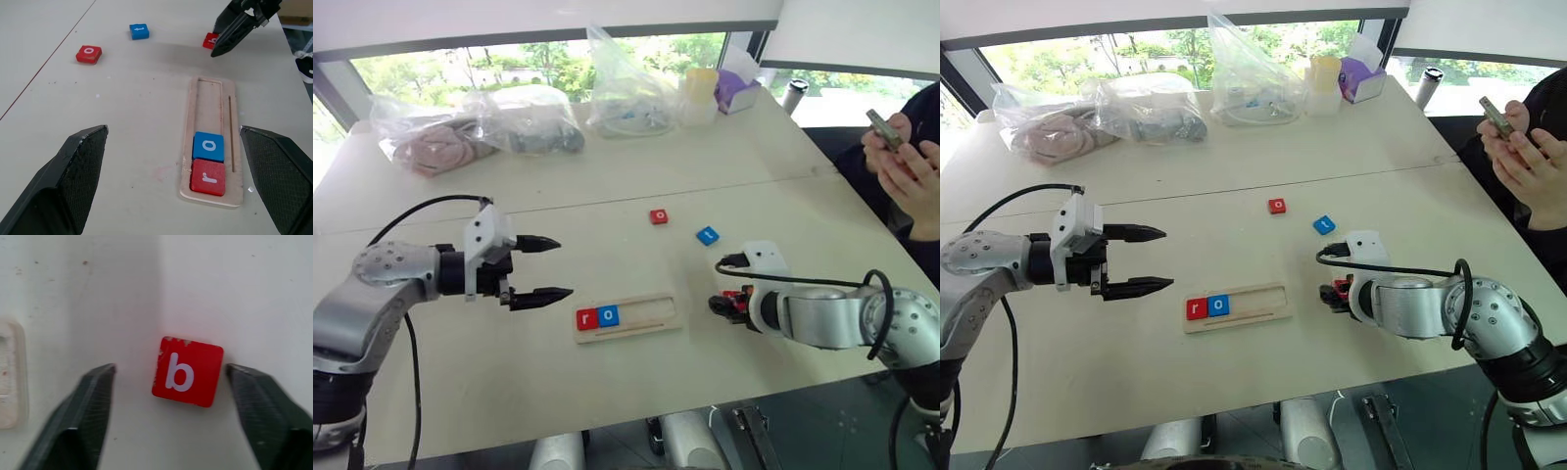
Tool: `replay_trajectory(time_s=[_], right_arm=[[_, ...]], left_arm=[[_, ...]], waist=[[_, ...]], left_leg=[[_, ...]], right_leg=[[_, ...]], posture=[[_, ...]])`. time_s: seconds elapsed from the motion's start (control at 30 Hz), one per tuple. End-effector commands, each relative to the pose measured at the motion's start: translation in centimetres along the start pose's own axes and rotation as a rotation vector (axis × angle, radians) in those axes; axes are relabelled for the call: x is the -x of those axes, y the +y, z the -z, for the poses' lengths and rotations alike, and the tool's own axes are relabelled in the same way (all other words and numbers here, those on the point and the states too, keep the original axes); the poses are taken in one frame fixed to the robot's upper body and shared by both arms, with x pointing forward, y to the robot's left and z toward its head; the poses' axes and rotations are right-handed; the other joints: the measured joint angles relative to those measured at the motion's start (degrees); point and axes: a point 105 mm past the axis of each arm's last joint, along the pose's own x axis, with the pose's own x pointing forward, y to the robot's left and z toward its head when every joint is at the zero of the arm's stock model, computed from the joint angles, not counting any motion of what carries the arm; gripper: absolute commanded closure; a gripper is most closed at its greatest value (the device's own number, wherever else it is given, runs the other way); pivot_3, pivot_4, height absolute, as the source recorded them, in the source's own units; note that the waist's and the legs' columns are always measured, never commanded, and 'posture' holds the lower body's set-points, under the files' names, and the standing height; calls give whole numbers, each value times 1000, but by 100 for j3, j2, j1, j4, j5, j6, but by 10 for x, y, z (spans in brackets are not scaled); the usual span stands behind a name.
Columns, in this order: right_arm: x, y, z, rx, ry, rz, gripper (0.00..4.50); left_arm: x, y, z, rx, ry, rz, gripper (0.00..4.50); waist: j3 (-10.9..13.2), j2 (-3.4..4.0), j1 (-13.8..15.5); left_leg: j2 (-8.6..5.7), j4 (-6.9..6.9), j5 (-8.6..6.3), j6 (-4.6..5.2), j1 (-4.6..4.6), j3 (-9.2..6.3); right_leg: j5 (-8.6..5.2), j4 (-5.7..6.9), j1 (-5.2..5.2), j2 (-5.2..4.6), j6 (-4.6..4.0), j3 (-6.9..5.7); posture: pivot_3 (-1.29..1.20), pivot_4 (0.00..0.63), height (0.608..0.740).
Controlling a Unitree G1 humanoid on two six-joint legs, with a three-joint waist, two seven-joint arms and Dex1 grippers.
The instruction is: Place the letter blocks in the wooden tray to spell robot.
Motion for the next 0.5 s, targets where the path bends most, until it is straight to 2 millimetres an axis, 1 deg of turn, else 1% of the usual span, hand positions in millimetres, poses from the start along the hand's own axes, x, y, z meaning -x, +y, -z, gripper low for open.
replay_trajectory(time_s=[0.03,0.13,0.2,0.27,0.4,0.5], right_arm=[[14,9,-17,123,-32,-87,16],[27,10,-31,249,-38,-161,16],[36,4,-43,339,-66,-169,16],[41,-5,-50,392,-79,-161,16],[43,-22,-51,486,-75,-150,16],[47,-19,-42,594,-79,-232,16]], left_arm=[[5,0,-9,-35,-14,-7,0],[4,0,-9,-32,-20,-5,0],[3,1,-10,-20,-29,-2,0],[1,1,-10,-20,-33,1,0],[-1,0,-8,-23,-36,4,0],[-2,-2,-6,-19,-38,12,0]], waist=[[1,2,11],[3,5,41],[3,5,80],[3,5,108],[3,5,140],[3,6,142]], left_leg=[[0,0,0,0,-1,1],[0,0,0,0,0,1],[2,-3,0,0,0,1],[2,-4,0,0,-2,1],[2,-4,-1,0,-10,4],[1,-4,-1,1,-11,11]], right_leg=[[0,0,-1,0,0,1],[0,0,-3,0,-1,0],[-1,-1,-5,1,-2,-1],[-1,-2,-7,1,-2,-3],[-2,-10,-11,-3,-1,-6],[-2,-10,-15,-5,0,-5]], posture=[[0,150,740],[0,150,740],[0,150,740],[0,150,740],[0,150,740],[0,150,740]])
